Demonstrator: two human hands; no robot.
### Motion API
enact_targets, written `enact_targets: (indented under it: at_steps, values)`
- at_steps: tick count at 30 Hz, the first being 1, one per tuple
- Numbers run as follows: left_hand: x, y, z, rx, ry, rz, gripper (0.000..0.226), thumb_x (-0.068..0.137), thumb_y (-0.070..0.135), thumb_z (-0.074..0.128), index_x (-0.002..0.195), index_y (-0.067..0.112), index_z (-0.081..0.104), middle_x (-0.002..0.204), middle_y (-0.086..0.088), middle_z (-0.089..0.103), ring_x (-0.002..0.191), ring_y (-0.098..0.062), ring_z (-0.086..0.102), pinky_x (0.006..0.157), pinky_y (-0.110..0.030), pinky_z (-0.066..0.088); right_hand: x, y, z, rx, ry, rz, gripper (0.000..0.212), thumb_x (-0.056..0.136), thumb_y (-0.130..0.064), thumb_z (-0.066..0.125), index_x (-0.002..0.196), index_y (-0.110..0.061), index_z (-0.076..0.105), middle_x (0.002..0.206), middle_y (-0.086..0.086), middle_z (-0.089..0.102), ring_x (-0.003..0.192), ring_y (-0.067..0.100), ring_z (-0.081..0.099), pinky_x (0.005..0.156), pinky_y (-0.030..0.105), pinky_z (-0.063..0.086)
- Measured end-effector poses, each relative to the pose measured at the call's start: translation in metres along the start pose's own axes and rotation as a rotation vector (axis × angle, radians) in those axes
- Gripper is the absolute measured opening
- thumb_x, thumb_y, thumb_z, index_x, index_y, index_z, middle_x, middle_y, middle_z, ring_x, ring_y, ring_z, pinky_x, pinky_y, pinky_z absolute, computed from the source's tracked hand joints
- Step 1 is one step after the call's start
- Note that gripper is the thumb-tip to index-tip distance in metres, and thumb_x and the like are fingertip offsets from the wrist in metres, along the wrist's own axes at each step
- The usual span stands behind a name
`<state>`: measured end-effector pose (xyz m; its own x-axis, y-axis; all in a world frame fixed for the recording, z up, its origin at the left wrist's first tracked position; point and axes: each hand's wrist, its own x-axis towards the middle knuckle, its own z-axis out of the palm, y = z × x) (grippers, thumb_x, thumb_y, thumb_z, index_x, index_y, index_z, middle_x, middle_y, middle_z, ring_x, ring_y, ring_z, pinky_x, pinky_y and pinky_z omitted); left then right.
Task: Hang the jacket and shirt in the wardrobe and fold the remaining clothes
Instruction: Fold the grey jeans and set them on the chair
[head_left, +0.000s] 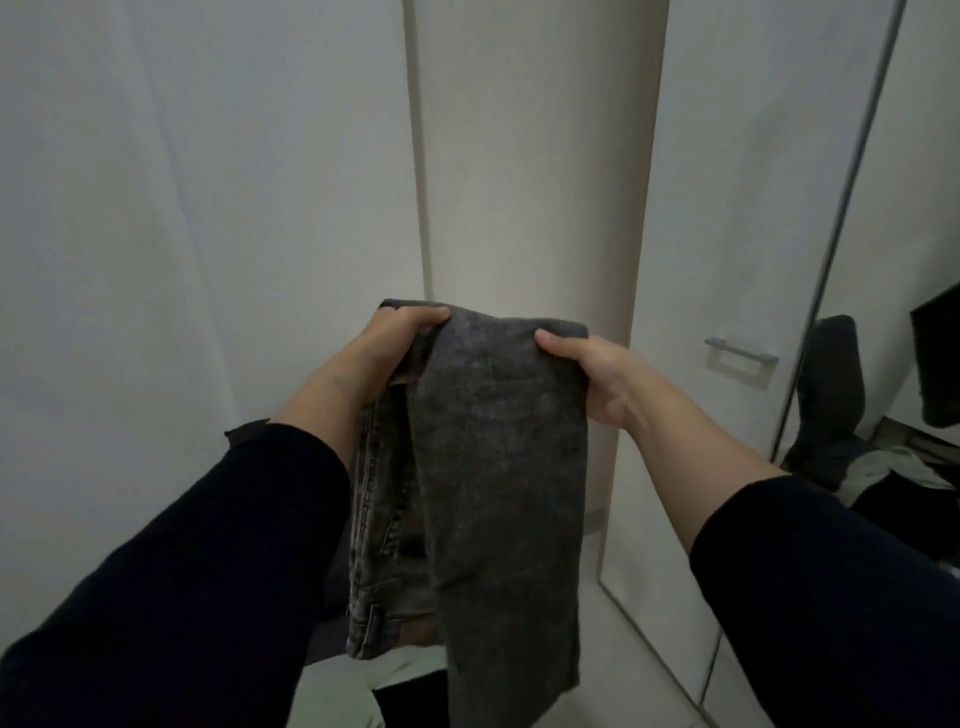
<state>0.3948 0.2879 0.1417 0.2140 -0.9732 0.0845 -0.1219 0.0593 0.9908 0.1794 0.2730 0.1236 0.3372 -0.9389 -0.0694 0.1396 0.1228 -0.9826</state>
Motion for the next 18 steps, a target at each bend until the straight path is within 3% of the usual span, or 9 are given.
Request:
enact_targets:
  at_steps: [2,5,8,10,12,15,18]
  values:
    - [-0.007,0.001,-0.014,0.201,-0.022,-0.062,0.031,0.086,0.042,0.065,0.100,0.015,0.065,0.095,-0.004,0.067,0.084,-0.019,0.064,0.073,-0.032,0.055,0.005,-0.006,0.010,0.013,0.030,-0.069,0.012,0.091,-0.019,0.062,0.096,-0.008,0.065,0.094,0.011,0.070,0.080,0.021,0.067,0.061,0.030,0.053]
    - [-0.009,-0.004,-0.035,0.391,0.074,-0.116,0.052,0.077,0.059,0.067,0.096,0.011,0.060,0.093,-0.003,0.063,0.084,-0.016,0.060,0.062,-0.026,0.052,0.013,-0.007,0.021,-0.045,0.038,-0.112,0.013,0.091,-0.021,0.063,0.093,-0.009,0.065,0.090,0.010,0.070,0.080,0.022,0.067,0.060,0.029,0.053]
    - [-0.010,-0.005,-0.045,0.134,0.152,-0.166,0.066,0.078,0.065,0.061,0.109,0.006,0.061,0.109,-0.009,0.066,0.094,-0.021,0.064,0.070,-0.029,0.053,0.021,-0.005,0.035,-0.019,0.044,-0.132,0.016,0.091,-0.023,0.063,0.099,-0.009,0.065,0.096,0.011,0.070,0.088,0.025,0.067,0.065,0.032,0.054]
    - [-0.017,-0.006,-0.044,-0.108,0.034,-0.134,0.064,0.084,0.067,0.049,0.109,0.009,0.064,0.110,-0.009,0.069,0.095,-0.021,0.066,0.078,-0.032,0.052,0.028,-0.006,0.044,0.031,0.048,-0.155,0.014,0.093,-0.023,0.061,0.098,-0.010,0.064,0.093,0.011,0.070,0.086,0.025,0.067,0.066,0.033,0.056]
    - [-0.025,-0.016,-0.043,-0.122,-0.043,-0.103,0.057,0.084,0.067,0.049,0.109,0.017,0.064,0.107,-0.004,0.070,0.097,-0.019,0.065,0.083,-0.036,0.050,0.033,-0.006,0.051,0.065,0.053,-0.167,0.014,0.093,-0.023,0.060,0.098,-0.011,0.064,0.091,0.011,0.070,0.081,0.024,0.068,0.062,0.033,0.058]
    - [-0.037,-0.025,-0.049,0.072,-0.012,-0.097,0.048,0.078,0.051,0.070,0.113,0.021,0.059,0.115,-0.001,0.065,0.103,-0.018,0.061,0.089,-0.038,0.050,0.038,-0.003,0.059,0.077,0.079,-0.165,0.014,0.094,-0.021,0.059,0.100,-0.008,0.063,0.085,0.010,0.070,0.075,0.023,0.068,0.054,0.030,0.057]
    - [-0.041,-0.025,-0.058,0.163,0.106,-0.007,0.031,0.083,0.022,0.072,0.110,0.011,0.060,0.107,-0.003,0.064,0.090,-0.014,0.063,0.075,-0.025,0.055,0.041,0.002,0.061,-0.005,0.105,-0.143,0.023,0.095,-0.009,0.054,0.116,-0.003,0.058,0.099,0.015,0.068,0.083,0.026,0.067,0.060,0.032,0.057]
